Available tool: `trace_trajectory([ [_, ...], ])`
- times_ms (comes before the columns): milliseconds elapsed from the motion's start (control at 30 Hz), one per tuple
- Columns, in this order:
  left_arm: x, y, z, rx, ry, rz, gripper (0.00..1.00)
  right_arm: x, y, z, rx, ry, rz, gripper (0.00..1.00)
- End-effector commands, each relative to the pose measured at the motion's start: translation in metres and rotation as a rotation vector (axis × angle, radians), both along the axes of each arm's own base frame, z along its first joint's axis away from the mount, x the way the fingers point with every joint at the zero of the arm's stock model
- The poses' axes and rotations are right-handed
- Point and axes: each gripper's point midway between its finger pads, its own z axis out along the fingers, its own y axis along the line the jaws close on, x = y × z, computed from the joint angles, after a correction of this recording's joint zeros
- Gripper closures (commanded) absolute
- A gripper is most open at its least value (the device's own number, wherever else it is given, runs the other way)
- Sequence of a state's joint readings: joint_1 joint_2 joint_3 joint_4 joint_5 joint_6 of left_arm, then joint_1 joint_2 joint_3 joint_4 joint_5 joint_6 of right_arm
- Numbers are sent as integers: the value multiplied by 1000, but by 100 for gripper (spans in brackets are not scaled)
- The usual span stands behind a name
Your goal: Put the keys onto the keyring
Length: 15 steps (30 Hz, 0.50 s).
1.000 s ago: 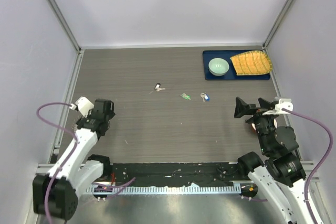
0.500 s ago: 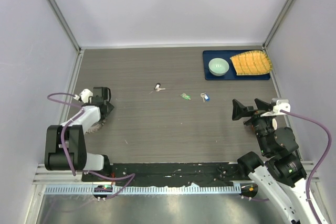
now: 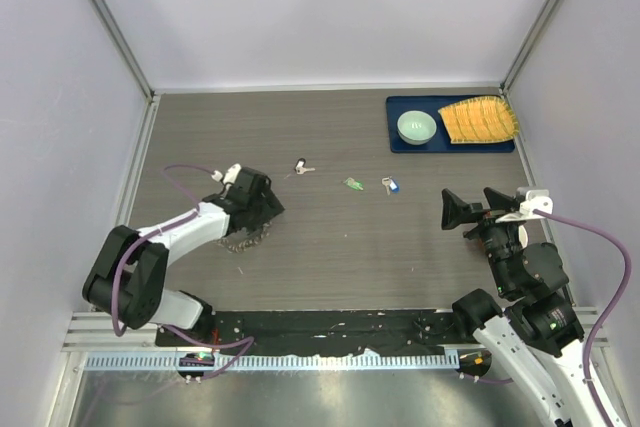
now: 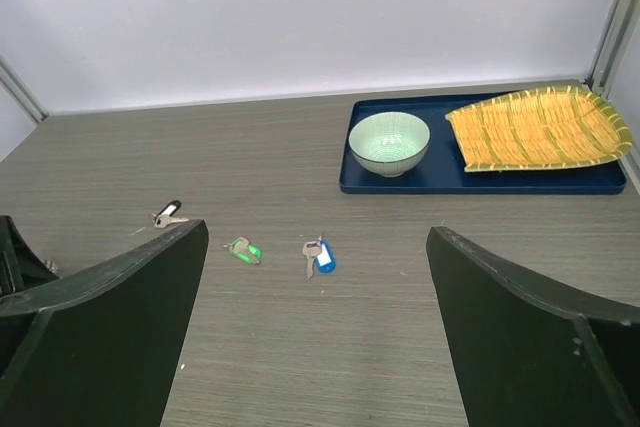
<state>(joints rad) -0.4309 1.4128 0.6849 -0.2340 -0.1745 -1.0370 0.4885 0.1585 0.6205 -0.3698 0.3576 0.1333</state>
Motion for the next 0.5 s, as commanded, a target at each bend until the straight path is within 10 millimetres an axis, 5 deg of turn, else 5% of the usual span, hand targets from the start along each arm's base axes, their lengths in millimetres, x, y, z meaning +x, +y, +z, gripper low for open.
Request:
trace_trajectory([
  [0, -5, -29, 30, -26, -34, -31, 28, -2, 5, 13, 14, -48, 31, 2],
  [133, -10, -22, 70, 22, -111, -48, 23, -2, 10, 12, 7, -44, 58, 2],
  [300, -33, 14, 77, 119, -136, -20, 21, 0, 10, 12, 32, -27, 49, 0],
  [467, -53, 36, 104, 148, -202, -36, 19, 6, 36, 5, 14, 30, 161, 0],
])
